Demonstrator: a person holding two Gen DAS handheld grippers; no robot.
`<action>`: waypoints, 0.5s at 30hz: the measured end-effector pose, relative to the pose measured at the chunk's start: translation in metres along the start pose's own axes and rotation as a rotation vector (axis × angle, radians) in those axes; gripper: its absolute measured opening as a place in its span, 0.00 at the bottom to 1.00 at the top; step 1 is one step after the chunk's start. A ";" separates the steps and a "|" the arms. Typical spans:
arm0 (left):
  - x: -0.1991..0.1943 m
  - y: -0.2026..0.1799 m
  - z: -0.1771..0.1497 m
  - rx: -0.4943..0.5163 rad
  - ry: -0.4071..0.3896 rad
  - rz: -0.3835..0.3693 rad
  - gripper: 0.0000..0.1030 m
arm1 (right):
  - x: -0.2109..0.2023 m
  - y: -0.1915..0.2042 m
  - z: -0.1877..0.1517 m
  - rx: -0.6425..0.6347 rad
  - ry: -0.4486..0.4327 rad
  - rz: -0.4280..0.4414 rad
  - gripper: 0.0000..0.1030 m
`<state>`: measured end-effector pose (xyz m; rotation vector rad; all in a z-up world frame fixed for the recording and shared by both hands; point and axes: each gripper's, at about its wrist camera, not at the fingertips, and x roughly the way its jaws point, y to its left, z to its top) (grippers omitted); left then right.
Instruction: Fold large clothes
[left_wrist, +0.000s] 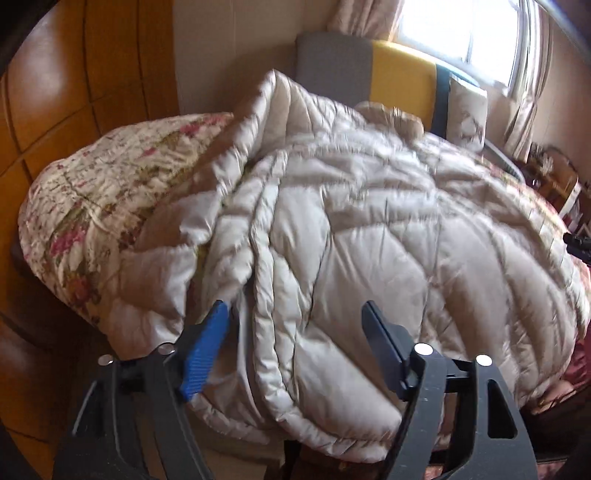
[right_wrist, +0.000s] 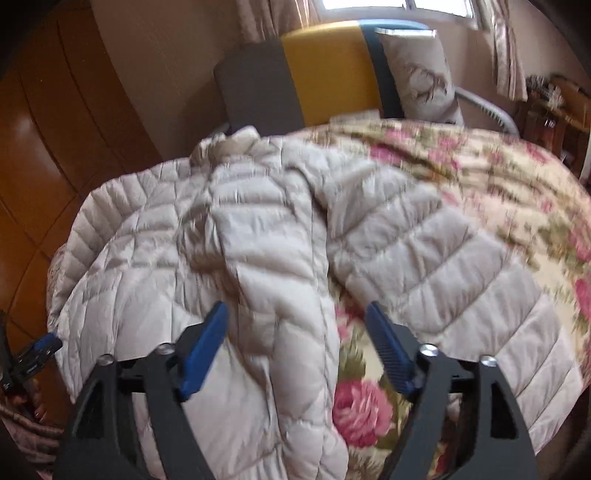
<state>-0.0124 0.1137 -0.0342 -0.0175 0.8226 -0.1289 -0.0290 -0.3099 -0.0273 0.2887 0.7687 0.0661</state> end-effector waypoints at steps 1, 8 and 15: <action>-0.002 0.001 0.004 -0.012 -0.013 0.004 0.73 | -0.002 0.006 0.009 -0.004 -0.047 0.010 0.92; 0.016 0.039 0.038 -0.066 -0.050 0.257 0.73 | 0.064 0.061 0.046 -0.128 -0.047 0.069 0.93; 0.058 0.080 0.057 -0.011 0.100 0.177 0.12 | 0.131 0.056 0.020 -0.129 0.035 0.004 0.94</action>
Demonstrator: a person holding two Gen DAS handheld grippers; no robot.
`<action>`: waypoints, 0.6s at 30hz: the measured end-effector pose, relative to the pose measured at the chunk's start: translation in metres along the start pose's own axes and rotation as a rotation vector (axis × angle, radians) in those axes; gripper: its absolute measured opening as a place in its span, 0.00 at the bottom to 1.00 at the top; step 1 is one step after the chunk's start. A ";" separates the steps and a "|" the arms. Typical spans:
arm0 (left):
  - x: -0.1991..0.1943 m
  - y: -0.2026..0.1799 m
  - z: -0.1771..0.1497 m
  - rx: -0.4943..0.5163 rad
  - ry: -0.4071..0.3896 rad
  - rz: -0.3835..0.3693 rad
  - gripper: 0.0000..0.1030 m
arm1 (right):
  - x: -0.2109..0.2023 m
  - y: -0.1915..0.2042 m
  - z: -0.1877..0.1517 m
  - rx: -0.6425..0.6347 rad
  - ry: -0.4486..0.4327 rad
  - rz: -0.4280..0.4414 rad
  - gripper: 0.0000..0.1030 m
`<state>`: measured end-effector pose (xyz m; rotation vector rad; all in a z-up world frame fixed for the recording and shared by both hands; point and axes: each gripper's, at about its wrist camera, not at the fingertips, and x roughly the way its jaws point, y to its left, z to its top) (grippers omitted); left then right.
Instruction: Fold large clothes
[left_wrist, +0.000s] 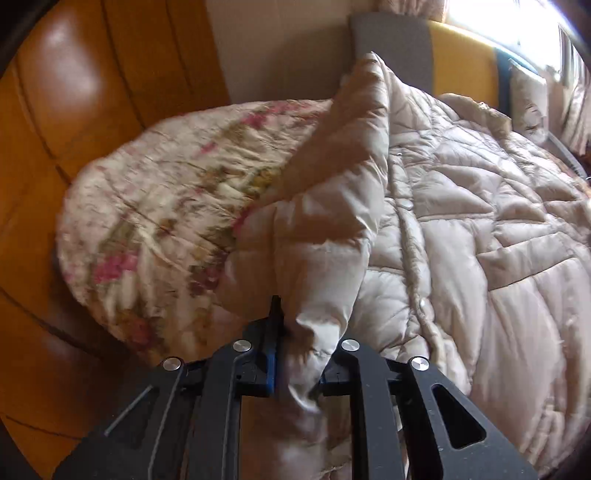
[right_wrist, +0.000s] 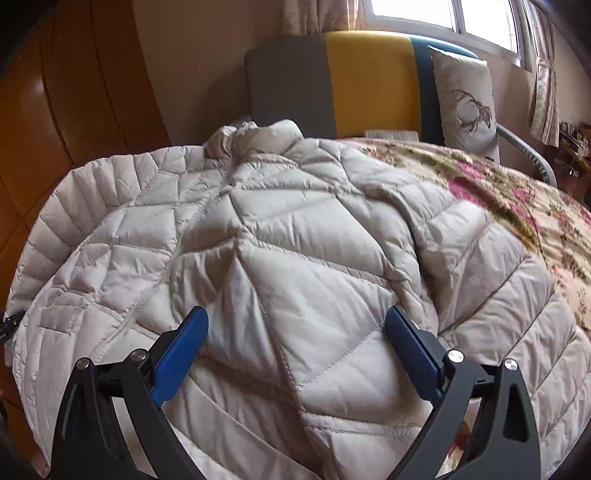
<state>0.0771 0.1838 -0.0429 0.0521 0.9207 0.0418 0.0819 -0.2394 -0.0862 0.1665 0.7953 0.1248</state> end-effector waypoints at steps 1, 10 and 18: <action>-0.003 0.009 0.007 -0.012 0.002 -0.048 0.09 | 0.003 -0.005 -0.003 0.020 -0.002 0.011 0.94; -0.010 0.126 0.105 -0.331 -0.025 -0.293 0.09 | 0.009 -0.015 -0.009 0.060 -0.003 0.061 0.98; 0.068 0.186 0.159 -0.410 0.022 -0.096 0.09 | 0.012 -0.012 -0.010 0.051 0.014 0.049 0.98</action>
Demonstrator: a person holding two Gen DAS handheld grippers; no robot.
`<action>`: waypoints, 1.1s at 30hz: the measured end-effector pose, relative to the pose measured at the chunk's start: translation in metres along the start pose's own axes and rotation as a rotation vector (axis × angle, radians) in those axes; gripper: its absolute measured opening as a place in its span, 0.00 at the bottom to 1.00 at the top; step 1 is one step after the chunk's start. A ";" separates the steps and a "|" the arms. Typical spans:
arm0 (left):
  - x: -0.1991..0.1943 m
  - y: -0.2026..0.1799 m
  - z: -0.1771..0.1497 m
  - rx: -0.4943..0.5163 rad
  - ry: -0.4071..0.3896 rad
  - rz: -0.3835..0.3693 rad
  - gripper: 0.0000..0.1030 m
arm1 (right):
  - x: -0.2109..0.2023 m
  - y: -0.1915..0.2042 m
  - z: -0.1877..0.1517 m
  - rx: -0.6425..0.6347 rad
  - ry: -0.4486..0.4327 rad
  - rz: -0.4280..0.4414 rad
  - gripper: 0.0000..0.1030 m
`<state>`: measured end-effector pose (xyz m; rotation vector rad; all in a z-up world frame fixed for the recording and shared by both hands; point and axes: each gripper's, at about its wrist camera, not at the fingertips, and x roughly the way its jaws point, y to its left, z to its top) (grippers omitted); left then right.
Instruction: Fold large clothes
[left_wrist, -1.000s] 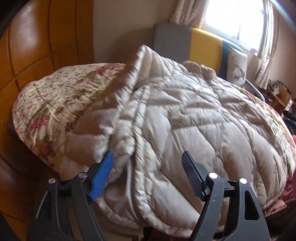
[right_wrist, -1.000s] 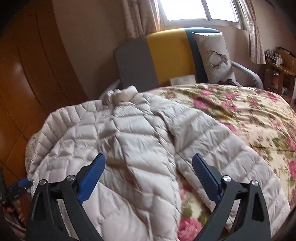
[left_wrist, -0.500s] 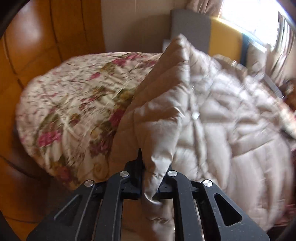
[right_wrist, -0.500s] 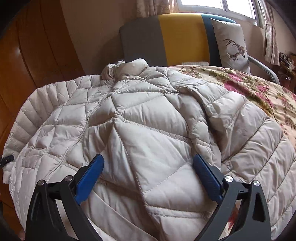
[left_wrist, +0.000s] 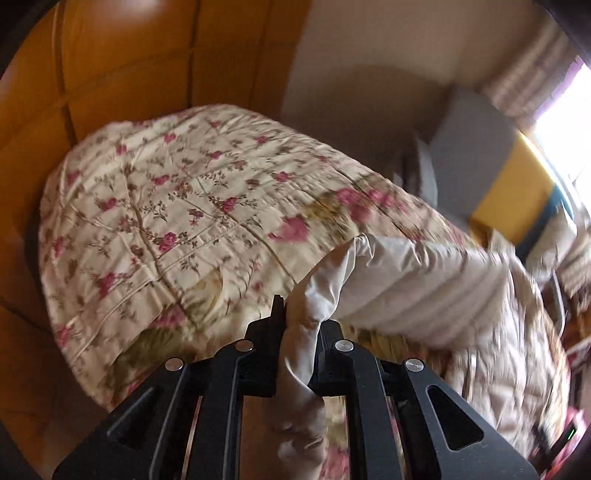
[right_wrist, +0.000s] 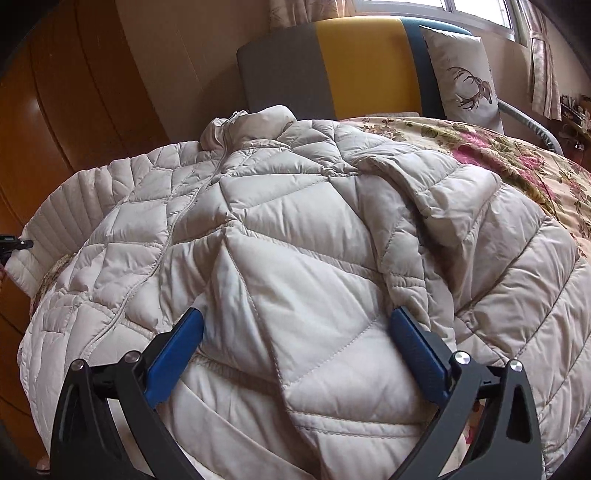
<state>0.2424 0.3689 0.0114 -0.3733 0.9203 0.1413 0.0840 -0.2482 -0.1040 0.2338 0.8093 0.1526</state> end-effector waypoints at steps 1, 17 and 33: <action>0.007 0.001 0.005 0.005 0.002 0.010 0.14 | 0.001 0.001 0.000 -0.003 0.004 -0.006 0.98; 0.033 0.115 -0.009 -0.365 -0.165 -0.095 0.89 | 0.003 0.118 0.082 -0.248 -0.123 0.042 0.98; 0.018 0.114 0.004 -0.347 -0.211 -0.285 0.03 | 0.237 0.292 0.166 -0.419 0.119 0.100 0.98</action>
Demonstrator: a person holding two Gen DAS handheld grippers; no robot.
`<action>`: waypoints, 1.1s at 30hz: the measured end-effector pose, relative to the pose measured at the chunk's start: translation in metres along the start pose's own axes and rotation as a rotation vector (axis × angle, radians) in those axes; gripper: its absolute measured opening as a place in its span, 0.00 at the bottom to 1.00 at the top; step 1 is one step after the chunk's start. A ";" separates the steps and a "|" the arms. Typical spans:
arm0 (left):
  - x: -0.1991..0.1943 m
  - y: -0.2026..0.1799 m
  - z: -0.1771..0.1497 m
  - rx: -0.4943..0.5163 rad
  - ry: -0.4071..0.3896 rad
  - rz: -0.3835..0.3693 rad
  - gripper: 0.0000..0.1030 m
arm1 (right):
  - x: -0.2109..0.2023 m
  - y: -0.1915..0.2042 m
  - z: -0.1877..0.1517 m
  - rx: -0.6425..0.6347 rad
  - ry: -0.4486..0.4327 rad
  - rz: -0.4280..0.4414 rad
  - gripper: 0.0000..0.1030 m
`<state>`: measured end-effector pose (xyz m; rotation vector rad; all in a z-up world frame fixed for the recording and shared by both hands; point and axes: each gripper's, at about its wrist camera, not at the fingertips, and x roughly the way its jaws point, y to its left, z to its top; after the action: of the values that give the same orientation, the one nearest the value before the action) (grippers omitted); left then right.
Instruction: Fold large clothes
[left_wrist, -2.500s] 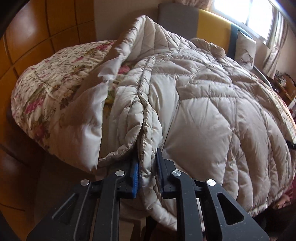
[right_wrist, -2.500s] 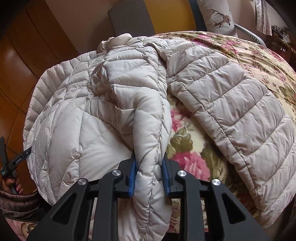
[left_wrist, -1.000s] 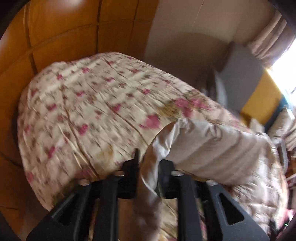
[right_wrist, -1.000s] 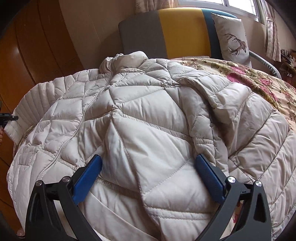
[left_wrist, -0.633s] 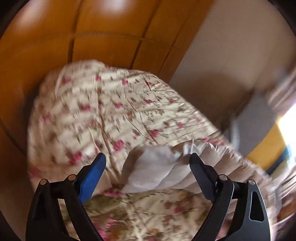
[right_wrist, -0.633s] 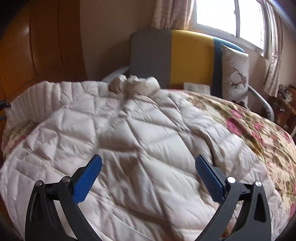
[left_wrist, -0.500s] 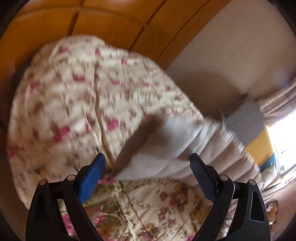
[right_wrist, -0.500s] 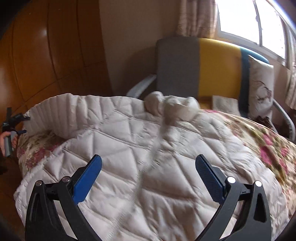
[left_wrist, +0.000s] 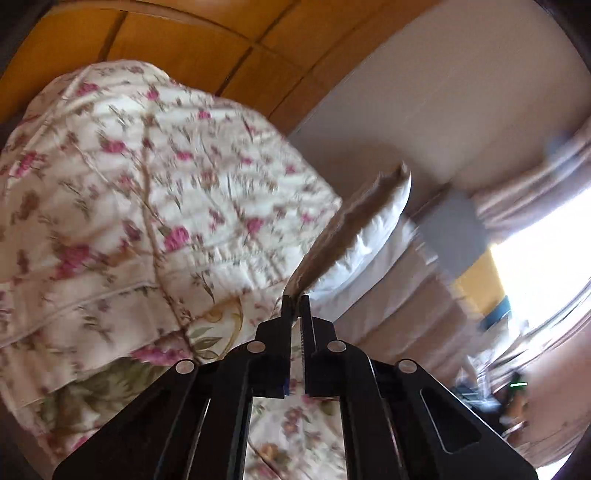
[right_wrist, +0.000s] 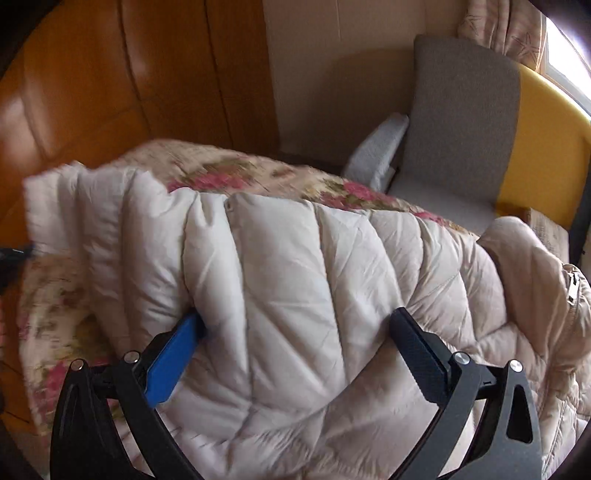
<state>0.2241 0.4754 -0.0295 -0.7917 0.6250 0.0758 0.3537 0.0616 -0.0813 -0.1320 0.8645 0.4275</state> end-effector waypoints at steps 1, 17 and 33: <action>-0.012 0.000 0.004 -0.010 -0.022 0.012 0.03 | 0.015 0.000 -0.001 -0.006 0.041 -0.036 0.98; 0.033 -0.034 -0.054 -0.085 0.087 -0.073 0.84 | -0.086 -0.033 -0.055 0.068 -0.074 -0.003 0.98; 0.092 -0.023 -0.057 -0.514 -0.165 0.118 0.39 | -0.212 -0.186 -0.253 0.568 -0.094 -0.203 0.98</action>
<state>0.2783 0.4051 -0.0958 -1.2293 0.4986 0.4177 0.1313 -0.2439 -0.0946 0.3204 0.8414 -0.0115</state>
